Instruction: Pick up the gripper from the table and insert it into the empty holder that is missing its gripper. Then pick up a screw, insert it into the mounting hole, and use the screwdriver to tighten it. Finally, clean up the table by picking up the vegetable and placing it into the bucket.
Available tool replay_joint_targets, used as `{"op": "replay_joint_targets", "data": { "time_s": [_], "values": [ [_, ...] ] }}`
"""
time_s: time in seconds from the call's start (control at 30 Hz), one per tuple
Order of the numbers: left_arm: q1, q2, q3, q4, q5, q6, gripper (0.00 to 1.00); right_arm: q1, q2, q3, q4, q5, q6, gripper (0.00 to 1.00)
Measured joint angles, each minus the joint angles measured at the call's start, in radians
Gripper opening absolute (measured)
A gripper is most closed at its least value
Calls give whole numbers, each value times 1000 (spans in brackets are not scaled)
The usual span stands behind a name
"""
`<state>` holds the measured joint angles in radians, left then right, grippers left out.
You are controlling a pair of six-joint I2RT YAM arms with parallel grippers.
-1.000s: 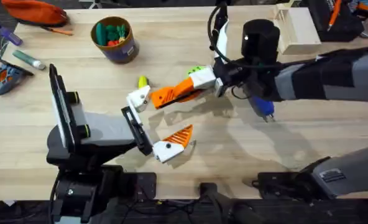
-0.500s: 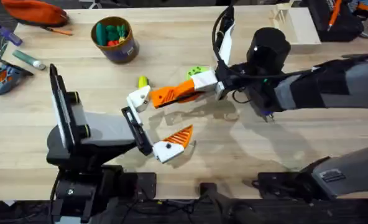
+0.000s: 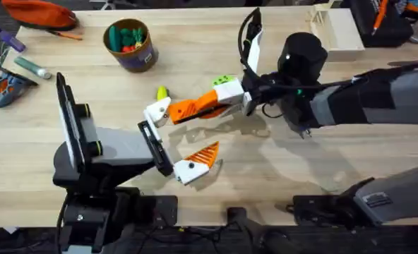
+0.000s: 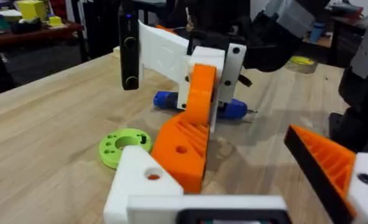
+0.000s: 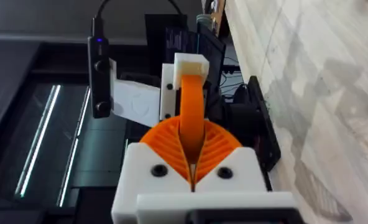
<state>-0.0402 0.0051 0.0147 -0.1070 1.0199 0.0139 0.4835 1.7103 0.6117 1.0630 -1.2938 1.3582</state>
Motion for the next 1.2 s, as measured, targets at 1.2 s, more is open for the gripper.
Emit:
{"op": "replay_joint_targets", "data": {
  "time_s": [1.2],
  "values": [
    [0, 0, 0, 2, -8, 1, 986, 24, 0, 0, 30, 42, -84, 9]
  ]
}}
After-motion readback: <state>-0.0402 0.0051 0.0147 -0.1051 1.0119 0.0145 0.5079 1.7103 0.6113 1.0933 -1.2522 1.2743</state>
